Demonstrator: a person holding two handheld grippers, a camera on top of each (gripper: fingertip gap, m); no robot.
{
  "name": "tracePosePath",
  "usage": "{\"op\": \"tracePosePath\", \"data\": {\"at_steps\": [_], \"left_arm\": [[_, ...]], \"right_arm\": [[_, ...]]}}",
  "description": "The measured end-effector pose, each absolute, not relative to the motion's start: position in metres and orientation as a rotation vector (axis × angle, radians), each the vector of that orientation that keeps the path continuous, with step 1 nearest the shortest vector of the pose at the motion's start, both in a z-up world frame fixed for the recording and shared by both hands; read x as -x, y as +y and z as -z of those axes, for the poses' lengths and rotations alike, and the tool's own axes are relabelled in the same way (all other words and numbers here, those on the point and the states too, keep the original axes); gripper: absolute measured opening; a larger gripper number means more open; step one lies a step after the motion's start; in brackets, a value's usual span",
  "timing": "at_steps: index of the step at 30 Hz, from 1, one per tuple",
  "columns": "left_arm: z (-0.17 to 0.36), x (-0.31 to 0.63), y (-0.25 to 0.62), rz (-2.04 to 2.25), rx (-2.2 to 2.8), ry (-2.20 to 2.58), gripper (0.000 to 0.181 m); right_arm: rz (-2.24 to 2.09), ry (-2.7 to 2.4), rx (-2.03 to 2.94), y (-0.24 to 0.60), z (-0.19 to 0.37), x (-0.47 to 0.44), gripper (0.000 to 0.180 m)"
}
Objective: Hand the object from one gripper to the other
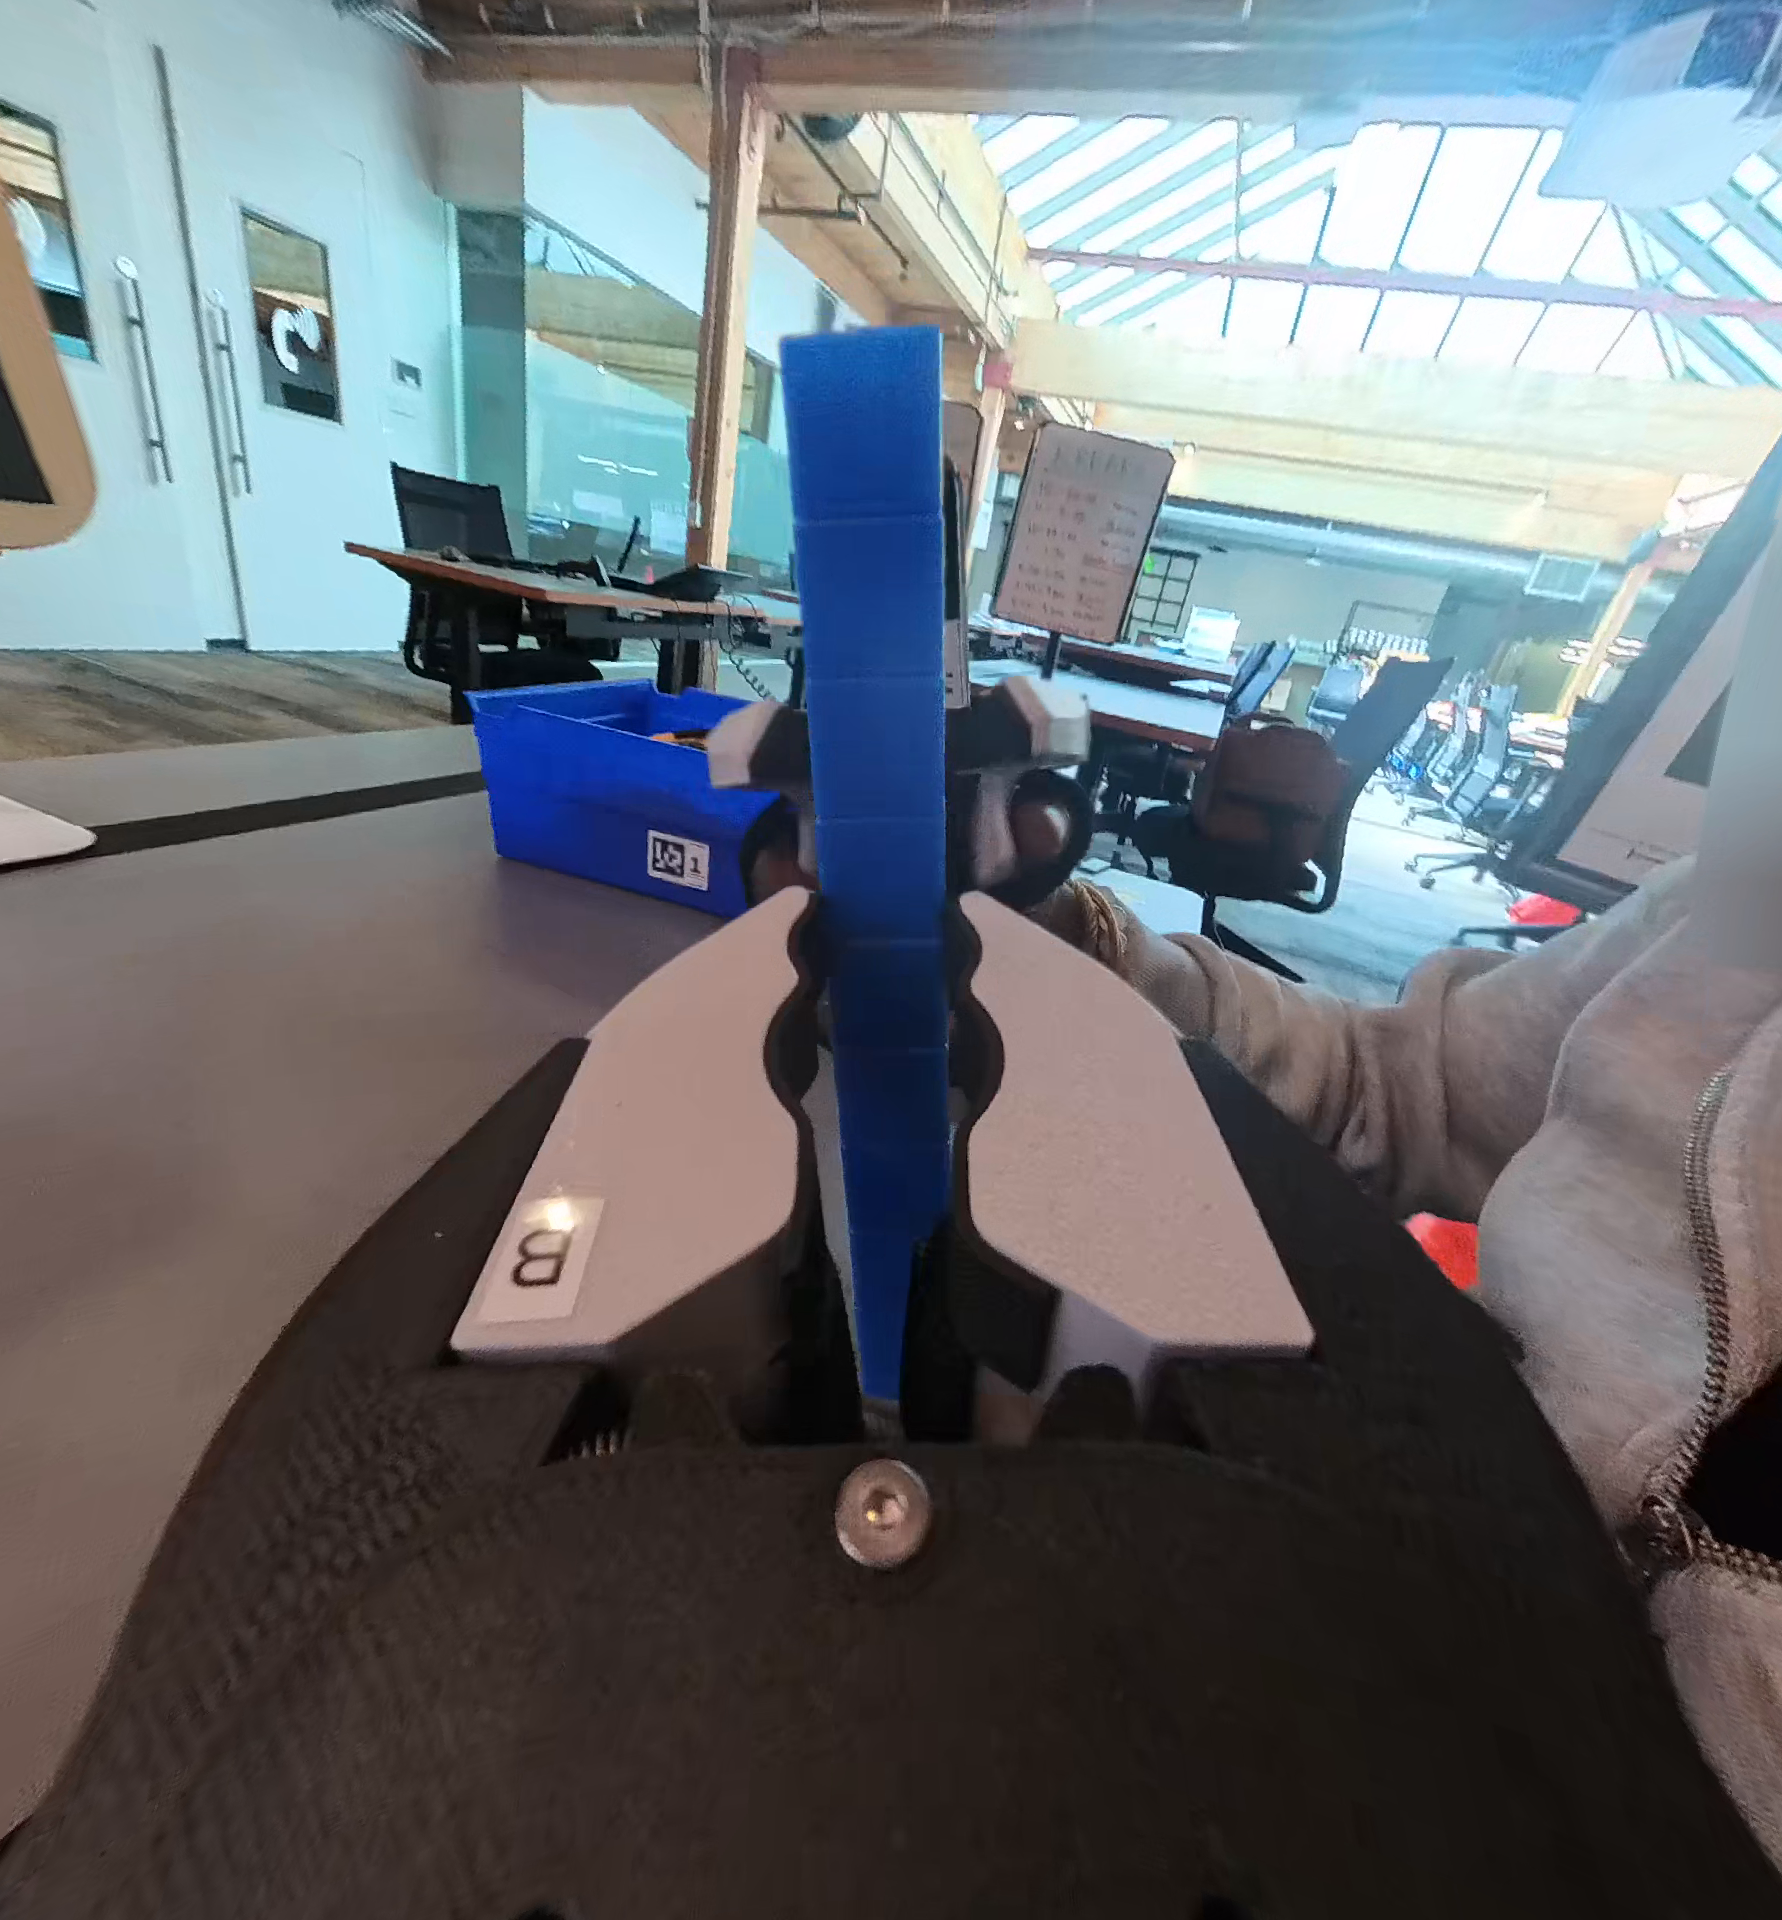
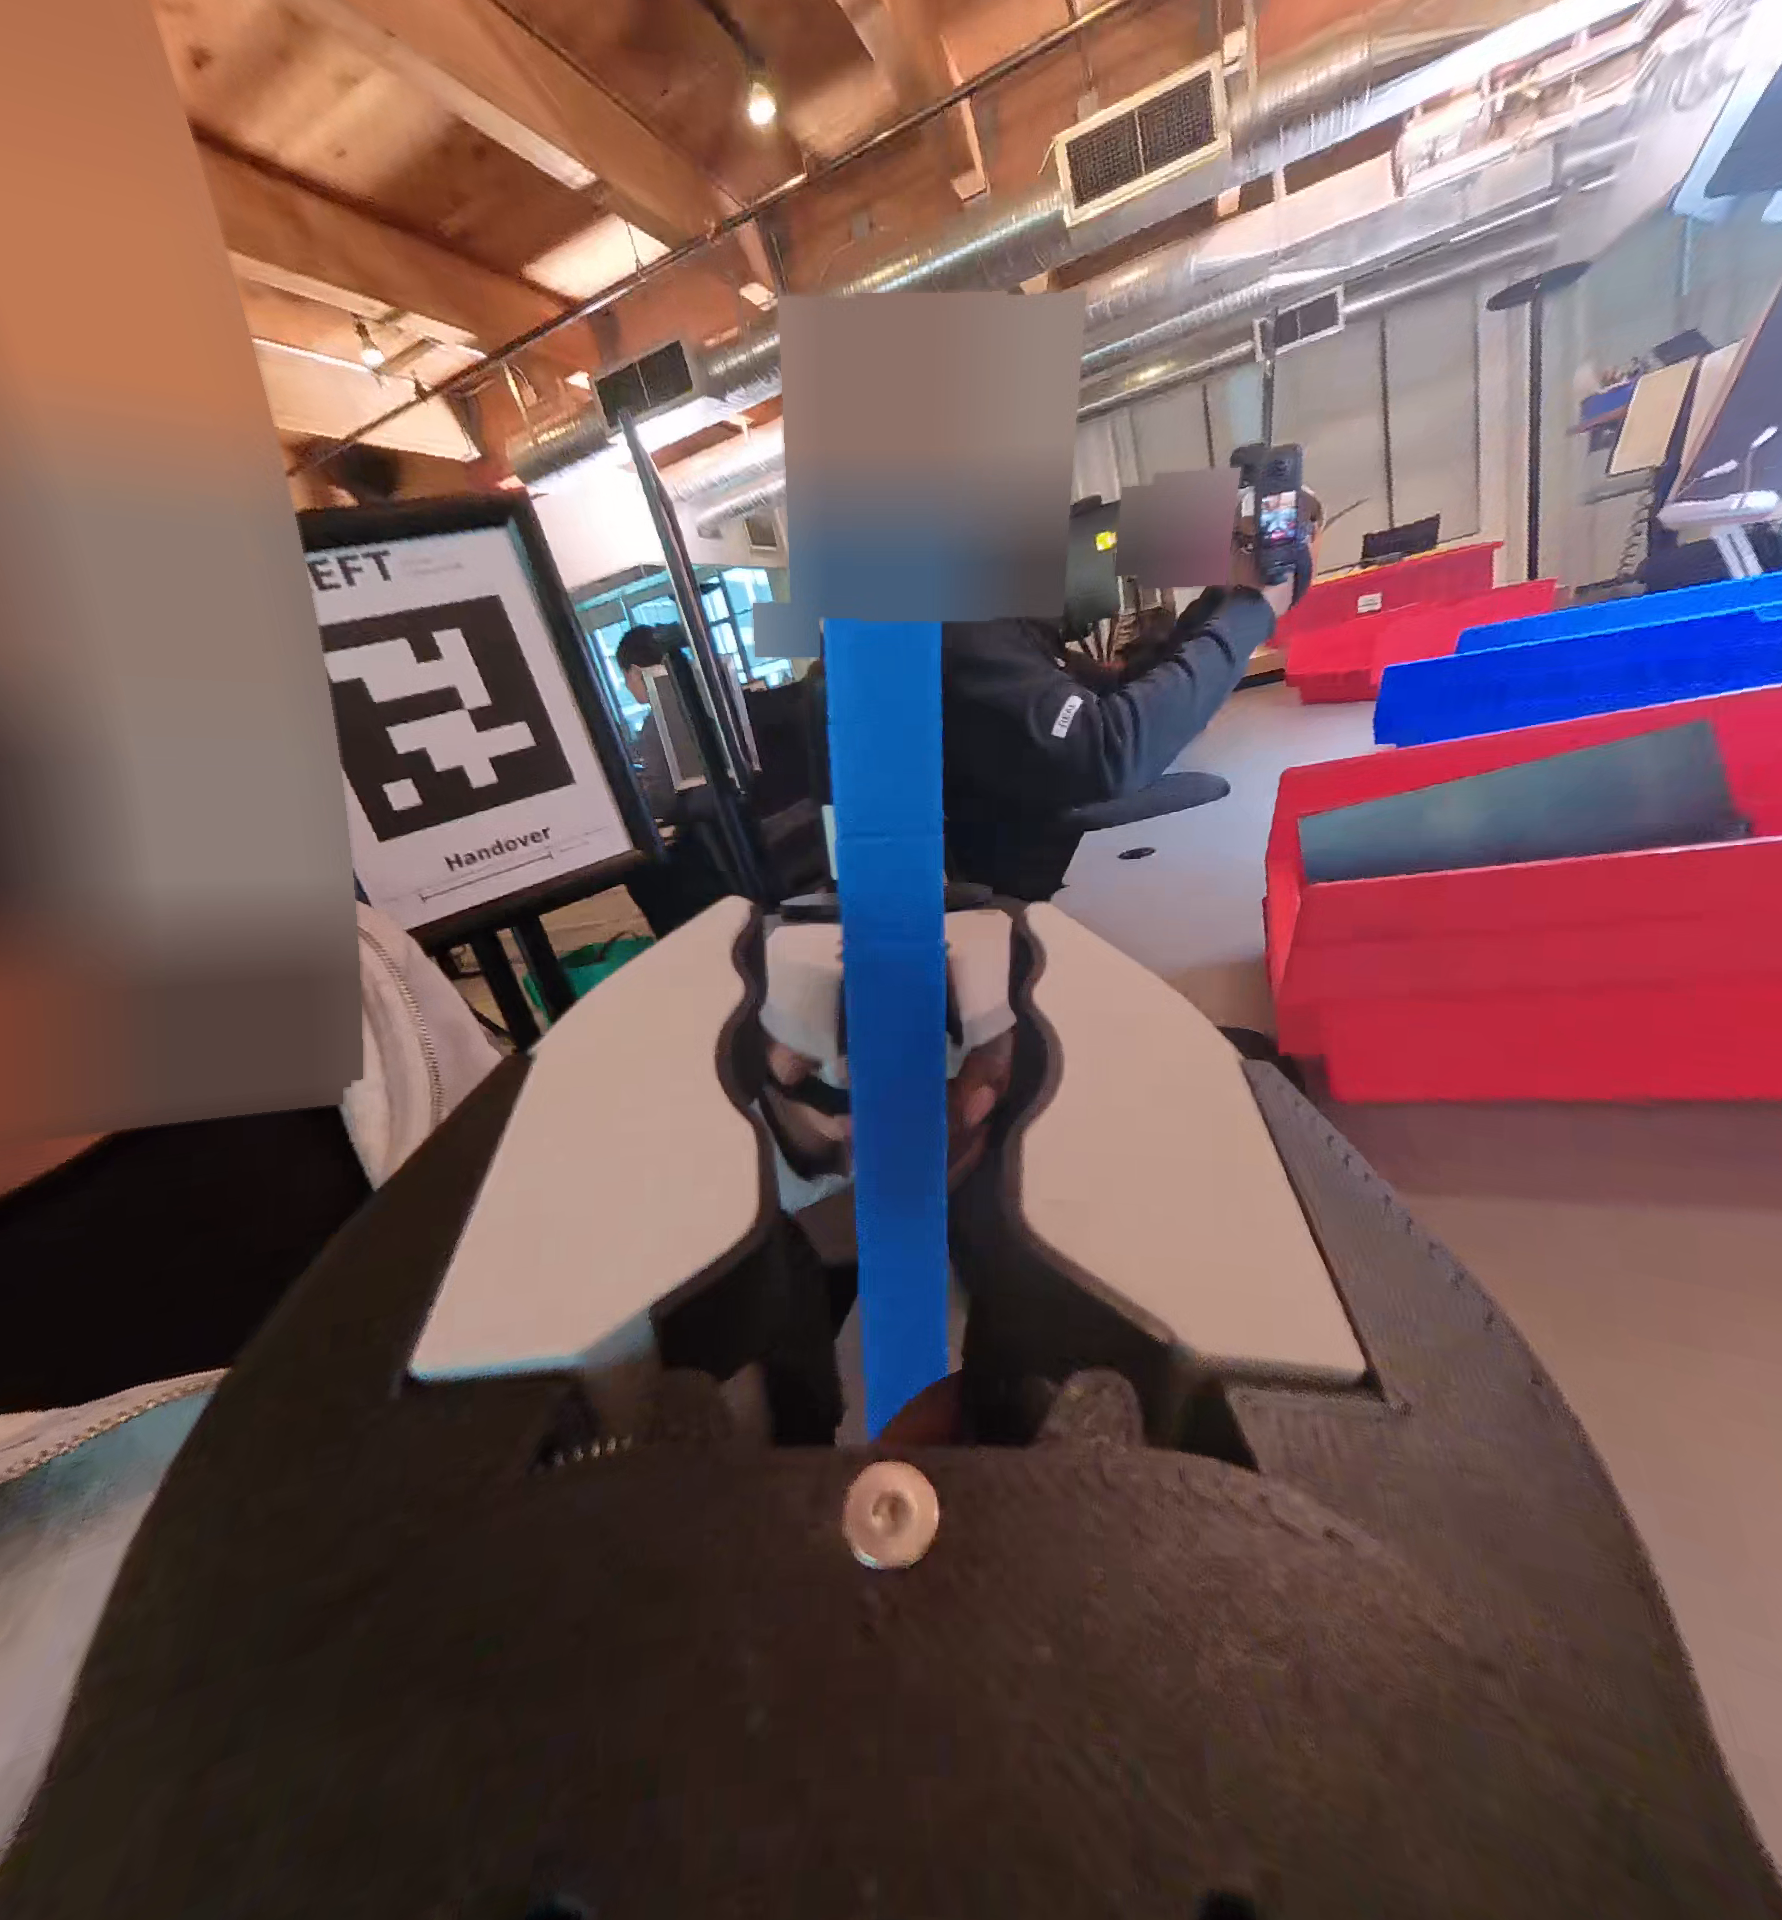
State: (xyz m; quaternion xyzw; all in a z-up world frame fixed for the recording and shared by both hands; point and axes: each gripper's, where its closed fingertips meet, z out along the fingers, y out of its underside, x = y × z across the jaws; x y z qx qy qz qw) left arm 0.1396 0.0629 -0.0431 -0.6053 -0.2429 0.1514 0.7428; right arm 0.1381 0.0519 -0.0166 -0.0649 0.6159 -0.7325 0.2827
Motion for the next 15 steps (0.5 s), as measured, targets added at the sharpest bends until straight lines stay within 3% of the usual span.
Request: {"op": "tracePosePath", "data": {"at_steps": [2,4,6,8,10,12,14,15], "left_arm": [[0.047,-0.139,0.072,-0.316,1.354,-0.523,0.022],[0.051,-0.138,0.078,-0.313,1.387,-0.513,0.022],[0.051,-0.139,0.078,-0.324,1.408,-0.494,0.024],[0.037,-0.140,0.071,-0.332,1.372,-0.469,0.042],[0.018,-0.140,0.064,-0.337,1.343,-0.460,0.048],[0.005,-0.137,0.065,-0.349,1.368,-0.448,0.047],[-0.002,-0.137,0.071,-0.364,1.431,-0.406,0.022],[-0.006,-0.137,0.074,-0.366,1.450,-0.392,0.022]], "right_arm": [[1.967,1.685,0.198,0.049,0.019,-0.142,0.044],[1.963,1.721,0.246,0.048,0.023,-0.147,0.021],[1.984,1.759,0.281,0.049,0.024,-0.147,0.021],[1.986,1.804,0.288,0.049,0.026,-0.146,0.021],[1.969,1.818,0.303,0.049,0.028,-0.147,0.021],[1.956,1.820,0.318,0.047,0.029,-0.151,0.021],[1.956,1.828,0.325,0.046,0.030,-0.153,0.021],[1.969,1.814,0.323,0.046,0.028,-0.153,0.021]]}}
